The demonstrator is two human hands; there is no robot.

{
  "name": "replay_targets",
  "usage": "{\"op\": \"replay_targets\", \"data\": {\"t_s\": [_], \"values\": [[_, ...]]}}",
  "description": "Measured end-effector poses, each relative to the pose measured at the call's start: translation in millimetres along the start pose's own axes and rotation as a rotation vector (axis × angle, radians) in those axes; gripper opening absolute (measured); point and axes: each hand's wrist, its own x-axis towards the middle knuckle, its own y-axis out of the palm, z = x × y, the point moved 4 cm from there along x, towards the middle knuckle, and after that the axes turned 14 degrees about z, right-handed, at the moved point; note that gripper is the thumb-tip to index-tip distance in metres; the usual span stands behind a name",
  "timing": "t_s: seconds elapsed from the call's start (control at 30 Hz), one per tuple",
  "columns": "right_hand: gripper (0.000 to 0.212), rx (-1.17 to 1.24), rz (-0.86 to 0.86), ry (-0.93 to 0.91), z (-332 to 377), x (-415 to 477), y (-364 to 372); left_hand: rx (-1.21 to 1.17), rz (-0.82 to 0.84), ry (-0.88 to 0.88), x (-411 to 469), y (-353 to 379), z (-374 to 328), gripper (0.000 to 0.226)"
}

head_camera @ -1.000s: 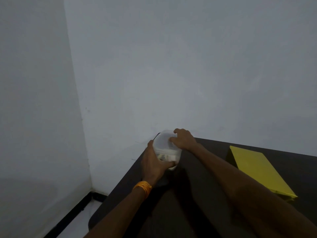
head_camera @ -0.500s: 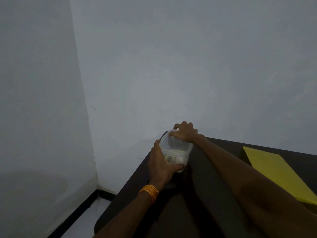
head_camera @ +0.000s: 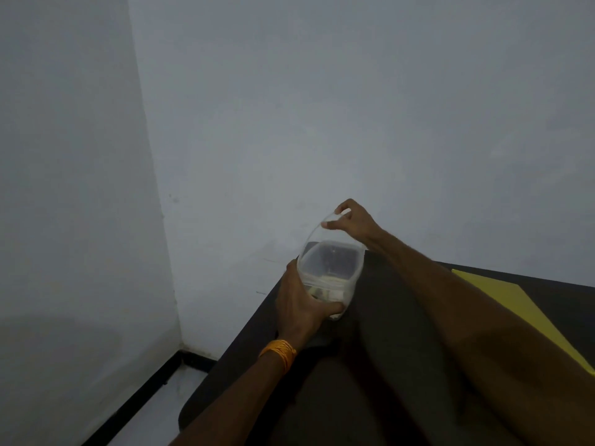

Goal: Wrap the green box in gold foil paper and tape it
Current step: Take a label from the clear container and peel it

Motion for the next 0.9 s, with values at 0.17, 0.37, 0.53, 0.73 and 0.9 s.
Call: {"op": "replay_targets", "data": {"t_s": [0.17, 0.37, 0.53, 0.73, 0.9], "values": [[0.008, 0.332, -0.191, -0.103, 13.6, -33.7, -40.0, 0.0, 0.004, -0.01, -6.9, -2.5, -11.0, 0.104], [0.013, 0.387, -0.354, -0.05, 11.4, -80.3, -83.2, 0.061, -0.036, -0.117, -15.0, -9.7, -17.3, 0.109], [0.009, 0.196, -0.515, -0.167, 13.2, -120.7, -97.6, 0.067, -0.107, -0.172, -21.2, -19.9, -31.6, 0.111], [0.003, -0.418, -0.688, -0.325, 22.7, -170.0, -84.8, 0.058, -0.151, -0.19, -30.0, -23.6, -45.6, 0.111], [0.009, -0.869, -0.351, -0.338, 3.5, -186.8, -10.9, 0.043, -0.147, -0.168, -42.9, -20.6, -59.2, 0.109]]}}
